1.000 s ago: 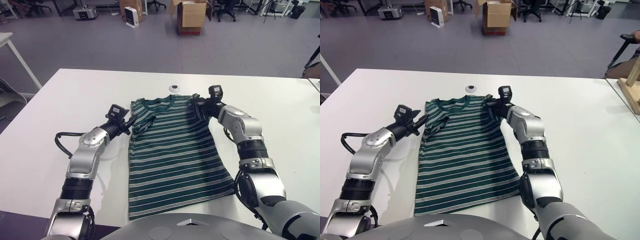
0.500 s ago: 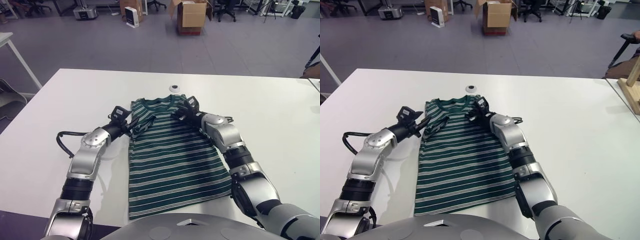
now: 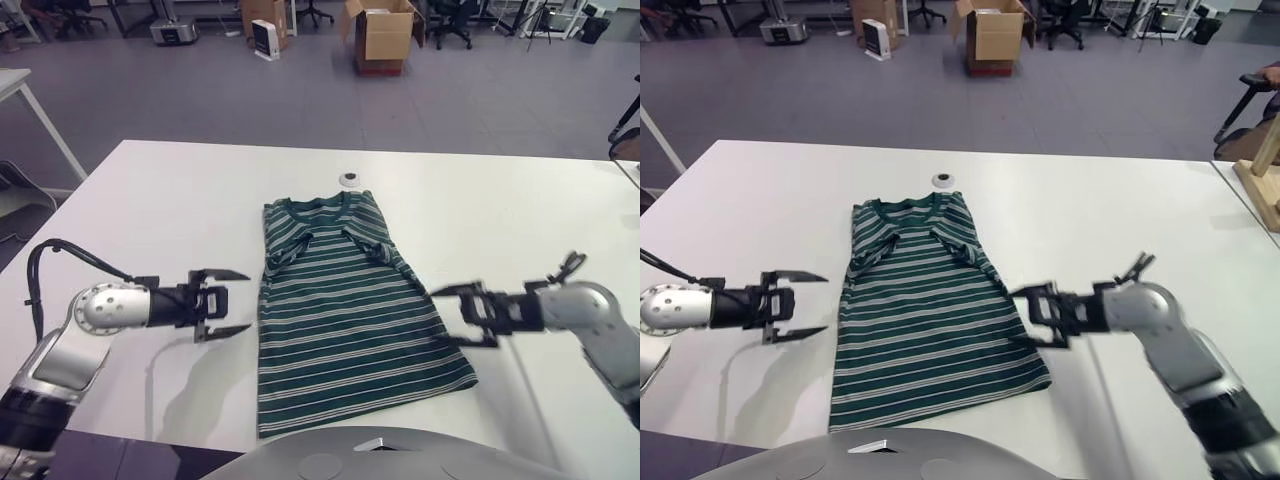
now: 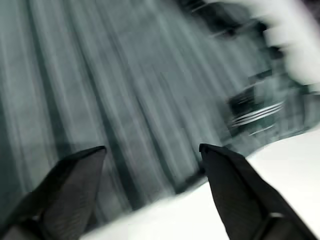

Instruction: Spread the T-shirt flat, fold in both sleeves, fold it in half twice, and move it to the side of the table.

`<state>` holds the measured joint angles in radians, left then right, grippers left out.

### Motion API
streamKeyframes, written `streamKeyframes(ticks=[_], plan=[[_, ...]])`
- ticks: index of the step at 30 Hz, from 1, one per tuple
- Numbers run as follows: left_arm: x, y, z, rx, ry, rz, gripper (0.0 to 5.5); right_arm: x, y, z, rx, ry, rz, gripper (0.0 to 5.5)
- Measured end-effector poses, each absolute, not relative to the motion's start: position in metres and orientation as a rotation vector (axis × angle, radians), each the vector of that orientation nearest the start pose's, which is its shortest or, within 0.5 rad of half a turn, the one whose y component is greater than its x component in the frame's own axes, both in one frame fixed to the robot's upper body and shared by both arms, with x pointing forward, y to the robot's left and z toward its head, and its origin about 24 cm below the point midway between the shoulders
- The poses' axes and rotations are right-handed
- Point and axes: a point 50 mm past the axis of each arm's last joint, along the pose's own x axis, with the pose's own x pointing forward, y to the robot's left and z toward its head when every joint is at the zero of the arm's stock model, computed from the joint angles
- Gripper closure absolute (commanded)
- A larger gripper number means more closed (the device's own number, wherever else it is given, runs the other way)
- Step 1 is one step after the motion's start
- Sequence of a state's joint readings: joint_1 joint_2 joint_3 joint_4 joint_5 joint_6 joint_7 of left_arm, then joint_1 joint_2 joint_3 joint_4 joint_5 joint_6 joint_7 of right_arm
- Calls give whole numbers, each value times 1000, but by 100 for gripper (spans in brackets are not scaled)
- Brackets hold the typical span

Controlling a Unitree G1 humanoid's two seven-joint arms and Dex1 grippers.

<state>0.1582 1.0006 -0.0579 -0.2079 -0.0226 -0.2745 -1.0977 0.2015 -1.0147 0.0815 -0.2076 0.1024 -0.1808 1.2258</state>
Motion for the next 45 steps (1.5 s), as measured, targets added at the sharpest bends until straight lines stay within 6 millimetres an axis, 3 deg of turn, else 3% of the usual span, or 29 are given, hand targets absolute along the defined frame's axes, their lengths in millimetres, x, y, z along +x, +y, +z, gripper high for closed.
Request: streamKeyframes(ticks=[3,6,9,14,22,34,44,45], plan=[[164,240,89,1164,287,-1517,134,149,-270,76,-1012,464,1574,152],[142,237,84,1193,281,-1650,134,149,-286,80,-1138,427,1603,152],[125,227,80,1154,257,-1724,134,160,-279,77,-1194,292,1568,152],[123,213,82,1126,181,-1689,134,174,-268,72,-1179,198,1564,152],[118,199,71,1059,152,-1673,134,171,-255,62,-1057,208,1625,310],[113,194,58,985,137,-1665,347,166,-247,54,-1006,216,1638,543],[114,198,46,930,160,-1627,548,171,-249,52,-968,248,1607,550],[115,198,45,919,166,-1624,548,171,-249,53,-958,252,1606,550]])
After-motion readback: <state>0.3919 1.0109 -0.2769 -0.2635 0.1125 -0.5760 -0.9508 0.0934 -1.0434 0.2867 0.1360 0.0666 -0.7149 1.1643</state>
